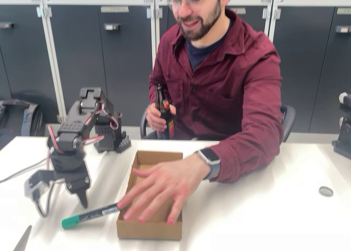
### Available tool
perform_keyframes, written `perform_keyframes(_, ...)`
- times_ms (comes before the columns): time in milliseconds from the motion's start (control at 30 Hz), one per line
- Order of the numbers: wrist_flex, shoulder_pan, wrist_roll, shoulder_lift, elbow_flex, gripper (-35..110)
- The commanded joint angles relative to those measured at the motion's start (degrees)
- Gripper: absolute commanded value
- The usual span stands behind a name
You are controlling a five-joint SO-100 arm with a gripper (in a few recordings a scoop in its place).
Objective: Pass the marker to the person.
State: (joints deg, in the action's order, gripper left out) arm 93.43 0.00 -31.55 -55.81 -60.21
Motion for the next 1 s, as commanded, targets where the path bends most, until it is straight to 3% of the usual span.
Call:
perform_keyframes(0,1.3,-3.0,3.9,-5.4,6.0,21)
perform_keyframes(400,3.0,-0.2,3.1,-8.2,17.8,23)
perform_keyframes(567,-0.9,3.4,2.0,-6.7,17.8,23)
perform_keyframes(767,-2.4,2.1,1.6,-7.1,9.3,23)
perform_keyframes(967,-16.7,0.4,0.0,-19.9,-16.3,20)
